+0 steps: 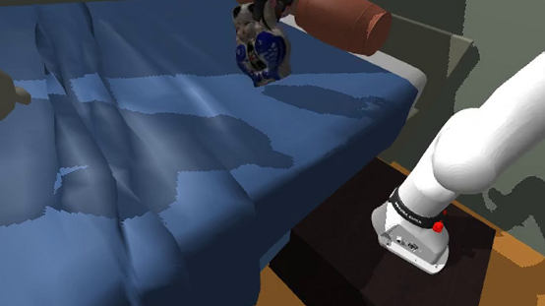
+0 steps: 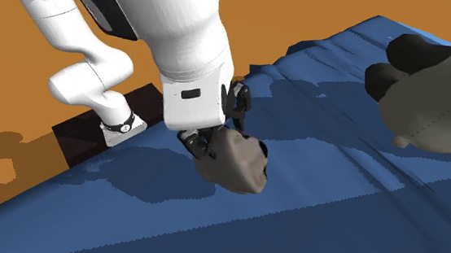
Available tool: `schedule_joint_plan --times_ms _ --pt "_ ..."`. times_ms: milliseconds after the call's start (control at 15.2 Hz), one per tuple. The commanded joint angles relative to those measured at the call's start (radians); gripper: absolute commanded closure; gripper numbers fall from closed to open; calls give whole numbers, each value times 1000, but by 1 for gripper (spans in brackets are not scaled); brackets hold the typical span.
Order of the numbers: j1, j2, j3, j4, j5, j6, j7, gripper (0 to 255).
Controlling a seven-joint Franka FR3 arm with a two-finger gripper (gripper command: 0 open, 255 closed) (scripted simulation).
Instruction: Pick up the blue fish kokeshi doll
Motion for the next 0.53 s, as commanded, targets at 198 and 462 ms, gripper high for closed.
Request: schedule_joint_plan --times_ms 198,462 --pt "-1 6 -2 77 -3 -67 12 255" --pt "-1 13 -3 114 -4 -96 17 255"
